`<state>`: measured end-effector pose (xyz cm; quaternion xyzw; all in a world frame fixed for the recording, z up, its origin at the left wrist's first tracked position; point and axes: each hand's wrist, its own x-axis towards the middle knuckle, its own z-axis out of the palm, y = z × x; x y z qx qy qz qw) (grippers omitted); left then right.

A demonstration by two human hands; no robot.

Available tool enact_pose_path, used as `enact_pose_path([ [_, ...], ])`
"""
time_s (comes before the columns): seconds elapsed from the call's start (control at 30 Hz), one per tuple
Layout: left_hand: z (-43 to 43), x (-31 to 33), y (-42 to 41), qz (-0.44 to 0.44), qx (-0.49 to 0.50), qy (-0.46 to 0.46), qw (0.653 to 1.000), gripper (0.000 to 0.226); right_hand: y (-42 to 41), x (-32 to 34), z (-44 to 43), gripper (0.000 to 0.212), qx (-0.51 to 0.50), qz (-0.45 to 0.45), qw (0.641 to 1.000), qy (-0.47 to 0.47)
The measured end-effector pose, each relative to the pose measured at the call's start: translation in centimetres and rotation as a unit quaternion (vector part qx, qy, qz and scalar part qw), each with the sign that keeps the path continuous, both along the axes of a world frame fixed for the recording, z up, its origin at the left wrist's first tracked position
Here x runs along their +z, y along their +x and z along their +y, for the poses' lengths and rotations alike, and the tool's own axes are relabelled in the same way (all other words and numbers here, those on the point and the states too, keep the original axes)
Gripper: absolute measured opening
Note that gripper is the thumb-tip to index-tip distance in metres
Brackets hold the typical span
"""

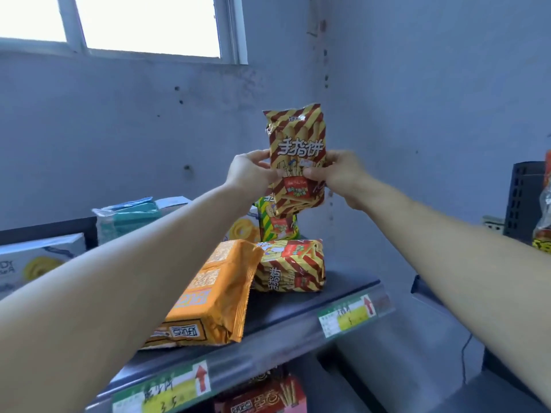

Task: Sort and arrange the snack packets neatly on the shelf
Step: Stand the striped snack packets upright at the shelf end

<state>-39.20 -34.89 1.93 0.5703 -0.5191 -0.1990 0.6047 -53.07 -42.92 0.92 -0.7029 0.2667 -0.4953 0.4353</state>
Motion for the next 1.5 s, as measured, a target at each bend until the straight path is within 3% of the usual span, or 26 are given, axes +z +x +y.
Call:
enact_pose_path([
  [0.23,-4.6,-2.6,0.8,-0.03,0.08,0.108,0.99,0.047,1.5,-3.2,-5.2,0.032,0.043,0.042,0.997,0.047],
  [0.37,-5.6,-3.9,1.7,-0.069,0.129,0.169,0.975,0.033,2.5,-4.2,-6.8,0.031,0.042,0.083,0.995,0.026],
  [0.57,-6.2,-5.2,2.3,-0.129,0.184,0.245,0.943,0.011,4.1,-5.8,-8.0,0.012,0.038,0.139,0.989,0.027],
  [0.8,-6.9,-4.8,2.6,-0.15,0.186,0.255,0.937,0.032,4.7,-5.9,-8.7,0.01,0.002,0.137,0.991,0.002],
  [1.07,-6.0,-4.4,2.1,-0.146,0.179,0.271,0.935,0.02,4.3,-6.0,-8.1,0.03,-0.027,0.147,0.989,-0.022],
  [1.17,-5.4,-3.9,1.9,-0.167,0.178,0.238,0.94,0.012,3.7,-5.3,-7.9,0.033,-0.095,0.143,0.984,-0.049],
  [1.23,-4.7,-3.5,1.8,-0.175,0.181,0.203,0.946,0.021,3.3,-4.6,-7.7,0.031,-0.116,0.12,0.985,-0.041],
  [1.33,-3.0,-2.5,1.7,-0.175,0.176,0.159,0.956,0.033,2.8,-3.6,-6.7,0.029,-0.111,0.088,0.989,-0.043],
  [1.5,0.9,-0.9,1.4,-0.18,0.165,0.125,0.962,0.028,3.0,-2.1,-3.3,0.028,-0.083,0.07,0.99,-0.089],
])
